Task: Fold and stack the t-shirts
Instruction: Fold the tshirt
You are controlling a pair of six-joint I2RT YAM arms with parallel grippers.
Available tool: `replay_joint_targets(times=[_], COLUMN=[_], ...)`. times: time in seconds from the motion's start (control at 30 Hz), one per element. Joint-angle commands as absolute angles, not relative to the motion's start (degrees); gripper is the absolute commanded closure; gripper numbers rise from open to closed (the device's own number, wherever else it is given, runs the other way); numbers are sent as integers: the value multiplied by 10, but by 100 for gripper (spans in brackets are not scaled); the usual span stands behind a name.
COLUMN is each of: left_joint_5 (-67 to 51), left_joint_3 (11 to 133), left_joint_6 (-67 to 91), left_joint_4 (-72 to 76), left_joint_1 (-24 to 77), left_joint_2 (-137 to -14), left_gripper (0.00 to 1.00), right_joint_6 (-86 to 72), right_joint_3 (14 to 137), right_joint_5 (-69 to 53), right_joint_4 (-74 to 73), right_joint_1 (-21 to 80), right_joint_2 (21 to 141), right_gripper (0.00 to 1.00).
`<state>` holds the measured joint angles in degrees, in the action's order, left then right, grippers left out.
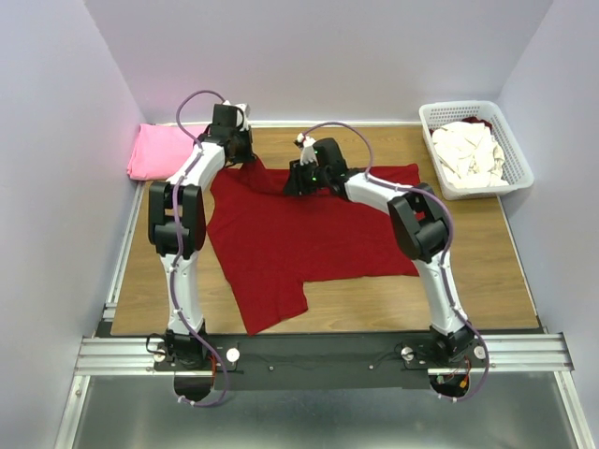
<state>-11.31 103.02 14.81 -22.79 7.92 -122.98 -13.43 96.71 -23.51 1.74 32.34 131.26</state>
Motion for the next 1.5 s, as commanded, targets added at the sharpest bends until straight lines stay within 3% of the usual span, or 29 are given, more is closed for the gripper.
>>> replay_joint_targets(times=[0.0,0.33,0.5,0.73,1.17,1.3,1.47], left_joint_5=[-150,-166,-171,-178,-192,-194,-198], left_joint_3=[1061,1057,1058,1035,1006,995,987], left_joint_6=[176,248,258,265,284,284,284], left_joint_4=[-205,-146,-140,-124,-99,-96,-93], left_joint_1=[68,43,40,40,40,39,40], left_joint_2=[-1256,-1274,-1275,-1272,-1259,-1252,-1248], left_gripper=[100,100,100,100,100,100,100], right_joint_6=[-125,-124,-135,-139,-174,-198,-207], right_joint_3=[1024,1092,1125,1148,1187,1197,1194], right_joint_5=[-247,-243,-209,-153,-88,-66,-47], right_joint_4=[42,43,44,41,47,54,65], right_joint_1=[342,371,372,372,372,372,372], right_joint_2=[1355,1413,1449,1476,1499,1503,1499], right_gripper=[59,63,61,51,50,51,60])
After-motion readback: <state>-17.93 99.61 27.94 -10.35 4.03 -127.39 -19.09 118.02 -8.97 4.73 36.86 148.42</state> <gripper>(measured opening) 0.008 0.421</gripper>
